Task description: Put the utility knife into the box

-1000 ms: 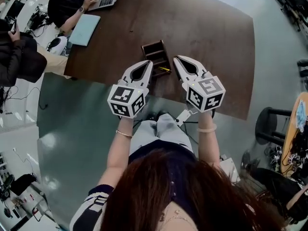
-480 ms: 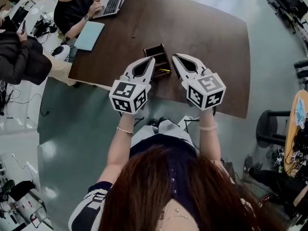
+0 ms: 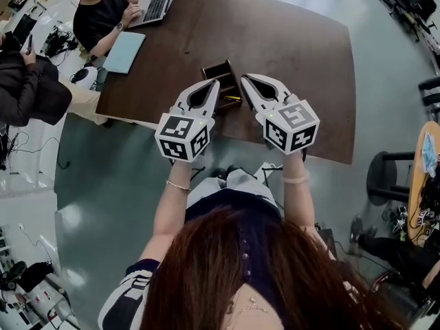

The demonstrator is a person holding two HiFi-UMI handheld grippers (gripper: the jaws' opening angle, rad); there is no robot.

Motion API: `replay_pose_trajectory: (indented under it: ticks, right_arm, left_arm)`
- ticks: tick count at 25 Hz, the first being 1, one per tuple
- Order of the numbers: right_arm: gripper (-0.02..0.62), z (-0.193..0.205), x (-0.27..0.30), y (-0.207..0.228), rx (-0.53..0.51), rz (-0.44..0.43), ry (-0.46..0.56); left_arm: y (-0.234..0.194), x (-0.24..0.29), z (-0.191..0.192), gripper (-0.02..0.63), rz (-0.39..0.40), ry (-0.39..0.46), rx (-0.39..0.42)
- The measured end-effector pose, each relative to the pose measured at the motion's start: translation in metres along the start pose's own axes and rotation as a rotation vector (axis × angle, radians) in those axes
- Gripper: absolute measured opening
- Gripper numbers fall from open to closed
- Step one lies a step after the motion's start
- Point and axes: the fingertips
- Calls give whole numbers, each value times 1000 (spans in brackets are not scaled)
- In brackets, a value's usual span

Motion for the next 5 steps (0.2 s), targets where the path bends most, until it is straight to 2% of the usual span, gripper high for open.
replay_pose_trajectory:
  ticks: [5]
  right_arm:
    - [15, 0, 3, -1, 5, -6, 1]
  left_arm:
    - [-2, 1, 1, -8, -3, -2, 0]
Point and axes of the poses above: the fingertips, and each gripper's own axes: x forward along the fingers, y to its right, z out of its underside, and after that the axes turned 12 degrees about x, right-handed
